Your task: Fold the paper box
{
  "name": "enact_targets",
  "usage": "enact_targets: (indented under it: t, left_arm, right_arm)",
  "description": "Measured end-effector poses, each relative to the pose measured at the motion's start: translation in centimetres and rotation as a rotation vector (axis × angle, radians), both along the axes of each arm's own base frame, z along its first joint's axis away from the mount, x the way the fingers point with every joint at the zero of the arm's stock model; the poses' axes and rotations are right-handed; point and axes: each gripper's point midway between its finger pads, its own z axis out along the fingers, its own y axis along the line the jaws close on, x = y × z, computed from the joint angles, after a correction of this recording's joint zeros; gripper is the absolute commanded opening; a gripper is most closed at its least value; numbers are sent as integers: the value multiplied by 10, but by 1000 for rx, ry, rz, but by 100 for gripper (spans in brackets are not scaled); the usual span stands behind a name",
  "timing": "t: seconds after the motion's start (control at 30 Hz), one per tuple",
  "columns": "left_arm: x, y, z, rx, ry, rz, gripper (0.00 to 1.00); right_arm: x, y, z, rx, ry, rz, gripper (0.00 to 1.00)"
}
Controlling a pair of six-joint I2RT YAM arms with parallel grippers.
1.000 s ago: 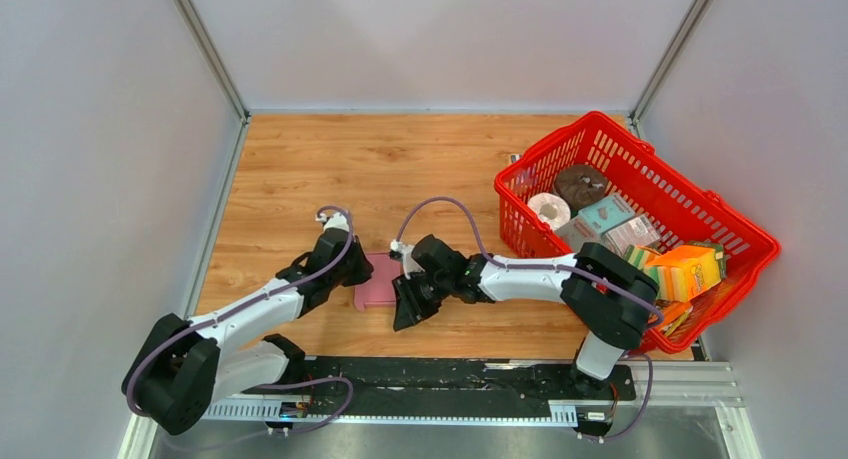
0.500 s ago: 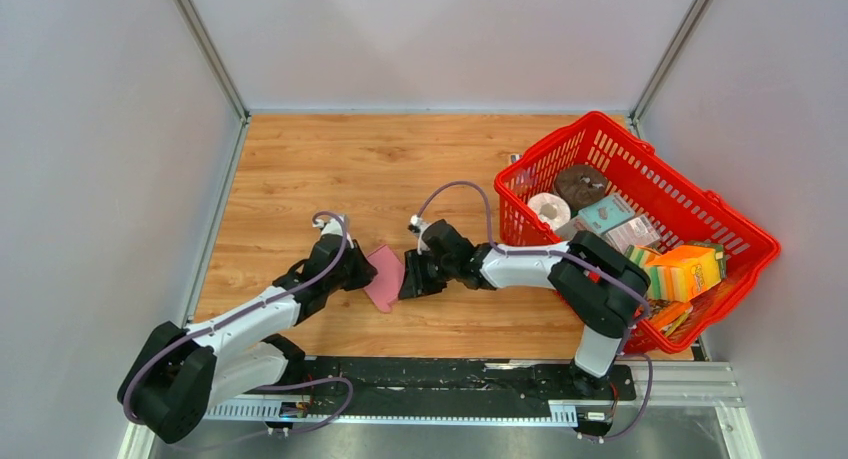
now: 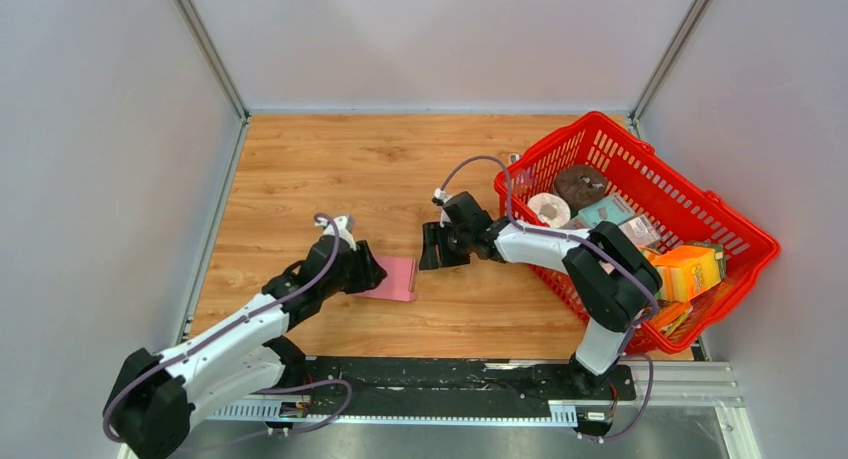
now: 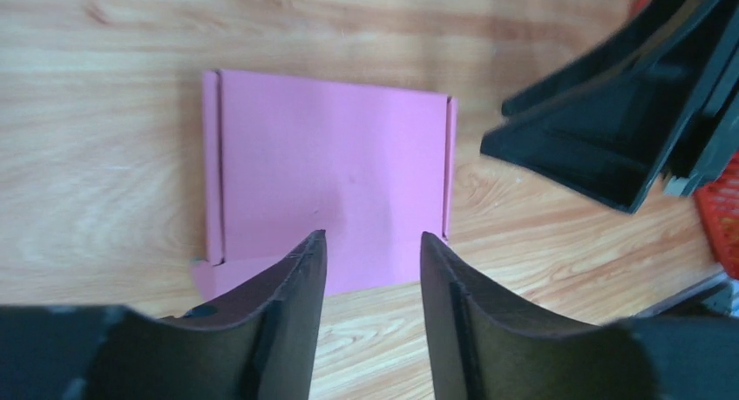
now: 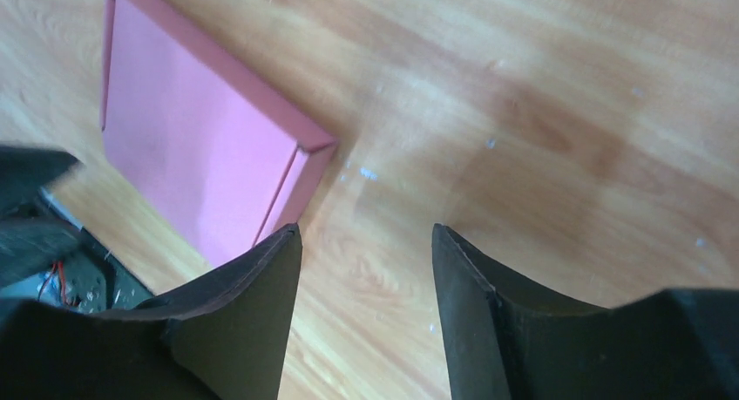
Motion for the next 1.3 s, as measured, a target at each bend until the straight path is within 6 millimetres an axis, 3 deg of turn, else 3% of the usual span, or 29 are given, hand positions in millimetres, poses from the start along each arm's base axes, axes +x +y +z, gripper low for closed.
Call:
enact_targets:
  t: [0.17, 0.3, 0.37, 0.5, 0.67, 0.8, 1.0, 1.3]
  left_arm:
    - [17, 32, 33, 63, -91, 80, 59]
    - [25, 55, 23, 125, -67, 132, 59]
    - [28, 61, 12, 142, -29, 144, 57]
    - [32, 60, -11, 165, 42, 130, 53]
    - [31, 53, -29, 152, 77, 104, 42]
    - [31, 47, -34, 120, 77, 88, 39]
    - [30, 46, -33, 105, 61, 85, 51]
    - [30, 54, -10, 32, 8, 110, 59]
  right_arm:
    - [-21, -4, 5, 36, 34, 43, 57]
    - [-39, 3, 4, 112, 100, 72, 53]
    - [-37, 11, 9, 151, 99, 79, 50]
    - [-33, 21, 10, 187, 108, 84, 49]
    - [-27, 30, 7, 206, 115, 80, 38]
    - [-23, 35, -2, 209, 130, 72, 28]
    - [-21, 39, 0, 226, 134, 68, 16]
    - [-17, 38, 0, 251, 118, 57, 12]
